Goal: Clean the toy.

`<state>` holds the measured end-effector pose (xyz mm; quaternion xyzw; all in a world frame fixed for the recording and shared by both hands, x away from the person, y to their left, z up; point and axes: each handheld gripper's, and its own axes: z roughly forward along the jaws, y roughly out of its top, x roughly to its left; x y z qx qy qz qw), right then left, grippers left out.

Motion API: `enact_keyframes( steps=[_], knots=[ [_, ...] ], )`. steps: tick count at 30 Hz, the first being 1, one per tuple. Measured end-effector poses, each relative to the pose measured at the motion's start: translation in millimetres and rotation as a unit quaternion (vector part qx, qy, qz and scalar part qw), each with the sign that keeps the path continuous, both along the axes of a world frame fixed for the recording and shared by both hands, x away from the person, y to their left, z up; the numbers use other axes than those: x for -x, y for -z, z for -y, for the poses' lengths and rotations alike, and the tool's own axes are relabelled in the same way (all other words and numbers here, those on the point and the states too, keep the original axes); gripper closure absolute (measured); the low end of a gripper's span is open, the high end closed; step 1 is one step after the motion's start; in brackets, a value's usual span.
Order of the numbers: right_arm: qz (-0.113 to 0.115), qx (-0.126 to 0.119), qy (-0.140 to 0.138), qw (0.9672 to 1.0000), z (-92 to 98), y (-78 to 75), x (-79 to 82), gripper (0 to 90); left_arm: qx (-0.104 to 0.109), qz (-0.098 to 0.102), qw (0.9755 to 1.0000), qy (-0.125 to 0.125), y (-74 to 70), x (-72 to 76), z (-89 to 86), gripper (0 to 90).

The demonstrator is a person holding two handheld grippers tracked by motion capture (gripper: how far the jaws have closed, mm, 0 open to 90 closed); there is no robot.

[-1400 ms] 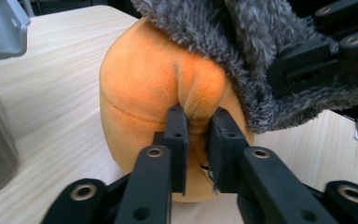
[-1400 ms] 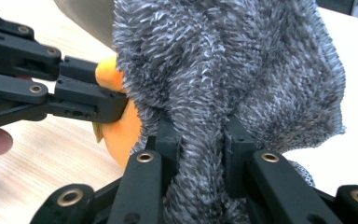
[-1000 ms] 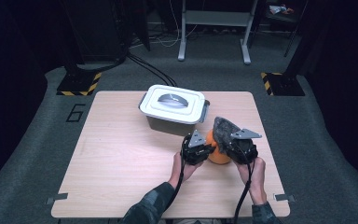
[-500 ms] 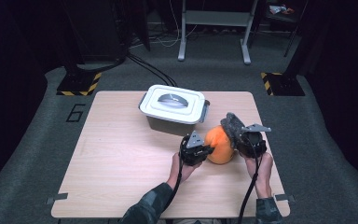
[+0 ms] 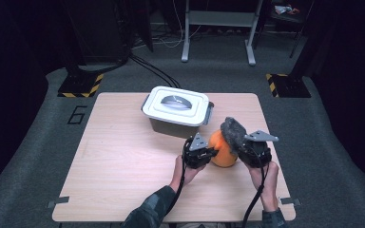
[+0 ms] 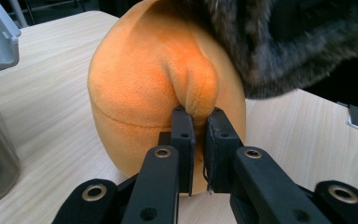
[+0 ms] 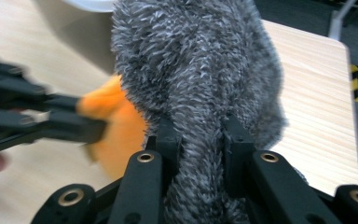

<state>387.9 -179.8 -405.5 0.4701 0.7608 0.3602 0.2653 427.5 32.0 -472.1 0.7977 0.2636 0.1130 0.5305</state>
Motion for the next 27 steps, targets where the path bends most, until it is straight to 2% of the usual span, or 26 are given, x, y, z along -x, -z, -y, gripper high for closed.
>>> enact_keyframes(
  steps=[4, 8, 11, 18, 25, 27],
  knots=[
    [-0.015, 0.016, -0.013, 0.9997, -15.0, 8.8, 0.0, 73.0, -0.001, -0.002, 1.0, 0.003, 0.0, 0.0, 0.5, 83.6],
    [-0.015, 0.019, -0.004, 0.9997, -16.7, 13.5, -5.1, 73.0, -0.003, -0.004, 1.0, 0.005, 0.1, -0.7, 0.2, 83.7],
    [-0.016, 0.026, 0.008, 0.9995, -11.9, 13.3, -9.4, 73.0, -0.005, -0.003, 1.0, 0.006, 0.0, -0.5, 0.5, 83.7],
    [-0.027, 0.015, 0.032, 0.999, 6.1, 18.2, -24.4, 73.0, -0.006, -0.004, 0.9999, 0.011, 0.1, -0.6, 0.3, 83.8],
    [-0.046, 0.019, 0.069, 0.9963, 22.9, 26.3, -34.2, 72.9, -0.005, -0.004, 0.9999, 0.012, 1.1, -0.3, -1.9, 83.7],
    [-0.048, 0.011, 0.075, 0.996, 26.0, 27.8, -33.8, 72.9, -0.006, -0.002, 0.9999, 0.011, 1.0, 0.0, -2.2, 83.7]
  ],
)
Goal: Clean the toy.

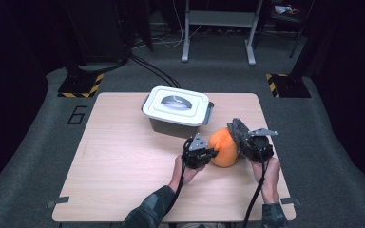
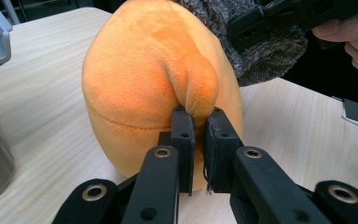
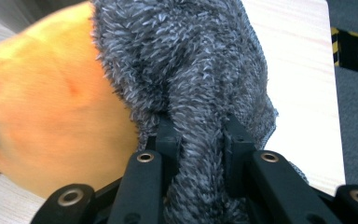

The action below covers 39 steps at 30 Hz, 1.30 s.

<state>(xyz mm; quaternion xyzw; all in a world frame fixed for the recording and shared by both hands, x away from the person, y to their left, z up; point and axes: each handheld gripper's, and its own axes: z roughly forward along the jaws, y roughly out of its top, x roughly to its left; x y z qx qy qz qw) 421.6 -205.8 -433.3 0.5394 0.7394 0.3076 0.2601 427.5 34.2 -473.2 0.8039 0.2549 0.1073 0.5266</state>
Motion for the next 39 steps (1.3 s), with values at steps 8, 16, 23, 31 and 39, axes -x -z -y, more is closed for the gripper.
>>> enact_keyframes(
  steps=[8, 16, 23, 31, 39],
  knots=[
    [0.014, 0.015, 0.022, 0.9996, 11.0, -0.1, 10.2, 72.7, 0.0, 0.001, 1.0, -0.003, 1.1, 0.1, -3.4, 83.8],
    [0.002, 0.036, 0.048, 0.9982, 21.0, 7.7, 10.0, 72.4, 0.005, -0.001, 0.9999, -0.011, 2.9, -0.1, -8.4, 84.0],
    [-0.029, 0.044, 0.054, 0.9971, 19.8, 22.6, 3.6, 72.4, 0.002, -0.002, 0.9999, -0.014, 2.5, 0.0, -12.3, 84.0],
    [-0.051, 0.057, 0.069, 0.9947, 28.2, 34.8, -0.2, 71.4, 0.006, -0.006, 0.9998, -0.017, 2.9, 0.0, -16.7, 84.0],
    [-0.083, 0.05, 0.07, 0.9928, 32.3, 60.9, -9.6, 59.9, 0.011, -0.006, 0.9997, -0.022, 2.6, 0.6, -16.7, 84.0]
  ],
)
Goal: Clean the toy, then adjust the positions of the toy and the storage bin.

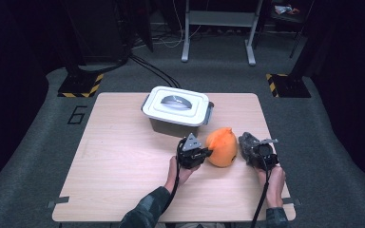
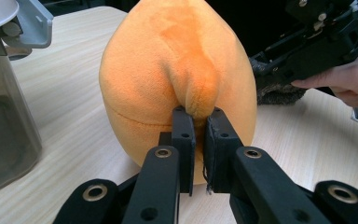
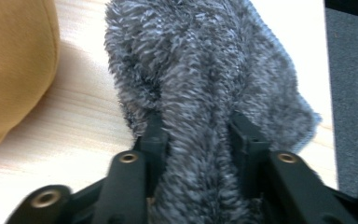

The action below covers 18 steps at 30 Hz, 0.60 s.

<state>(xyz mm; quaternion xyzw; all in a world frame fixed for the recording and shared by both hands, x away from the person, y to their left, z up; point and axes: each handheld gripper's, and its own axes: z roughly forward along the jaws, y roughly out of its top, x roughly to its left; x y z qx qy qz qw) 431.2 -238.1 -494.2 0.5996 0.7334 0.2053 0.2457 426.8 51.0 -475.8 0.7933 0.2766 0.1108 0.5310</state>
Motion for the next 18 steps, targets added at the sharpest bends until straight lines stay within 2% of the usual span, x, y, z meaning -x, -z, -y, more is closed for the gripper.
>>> enact_keyframes(
  steps=[4, 8, 11, 14, 18],
  knots=[
    [0.01, -0.015, 0.0, 0.9998, 4.7, -2.0, 0.6, 38.7, 0.001, 0.004, 1.0, -0.003, 0.3, 0.8, 0.3, 84.0],
    [0.027, -0.019, -0.012, 0.9994, 2.1, -12.8, 10.5, 20.2, 0.0, 0.006, 1.0, -0.003, 0.3, 1.0, 0.4, 84.0],
    [0.04, -0.023, -0.024, 0.9986, -0.8, -20.8, 16.3, 15.3, -0.002, 0.006, 1.0, -0.004, 0.0, 1.0, -0.8, 84.1],
    [0.05, -0.042, -0.041, 0.997, -3.2, -27.2, 23.2, 14.3, 0.007, 0.003, 0.9999, -0.008, -2.2, 0.8, -3.0, 84.3],
    [0.051, -0.056, -0.066, 0.9949, -9.9, -30.4, 33.8, 13.0, 0.011, 0.01, 0.9998, -0.011, -8.2, 2.5, -4.9, 84.5]
  ],
)
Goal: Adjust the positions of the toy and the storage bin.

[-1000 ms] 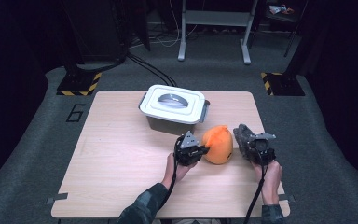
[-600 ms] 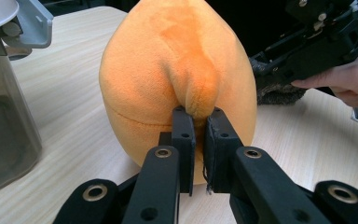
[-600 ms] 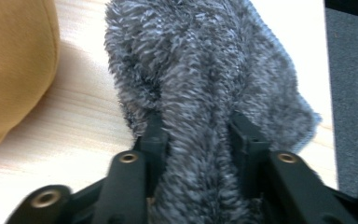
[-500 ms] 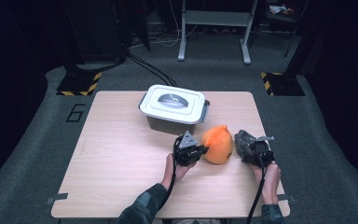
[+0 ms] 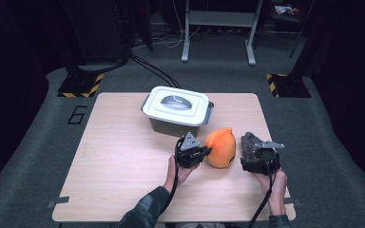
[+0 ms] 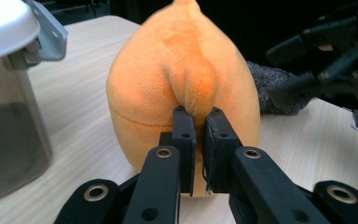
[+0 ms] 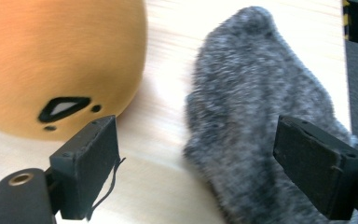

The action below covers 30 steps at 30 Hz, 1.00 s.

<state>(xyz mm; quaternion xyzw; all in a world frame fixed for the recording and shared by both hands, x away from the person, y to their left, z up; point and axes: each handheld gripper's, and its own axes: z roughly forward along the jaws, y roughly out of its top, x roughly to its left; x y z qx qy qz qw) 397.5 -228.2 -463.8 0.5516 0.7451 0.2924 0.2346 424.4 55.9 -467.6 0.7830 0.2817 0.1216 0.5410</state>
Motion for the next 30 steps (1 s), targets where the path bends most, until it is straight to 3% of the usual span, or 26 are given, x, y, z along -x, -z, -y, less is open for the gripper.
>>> enact_keyframes(
  steps=[12, 16, 22, 30],
  knots=[
    [0.007, -0.005, -0.042, 0.9991, -22.8, 17.4, 26.2, 8.8, 0.002, 0.01, 0.9999, 0.004, -17.3, 13.8, -16.8, 84.8],
    [0.015, -0.005, -0.048, 0.9987, -25.5, 25.6, 29.3, 8.8, 0.002, 0.014, 0.9999, 0.002, -21.7, 19.9, -22.4, 84.8],
    [0.006, -0.009, -0.057, 0.9983, -36.4, 43.4, 32.7, 7.6, -0.006, 0.013, 0.9999, 0.0, -26.0, 28.2, -33.7, 84.7],
    [0.01, -0.003, -0.07, 0.9975, -46.3, 52.7, 34.0, 5.9, -0.009, 0.007, 0.9999, -0.01, -29.0, 40.6, -55.9, 84.7]
  ],
)
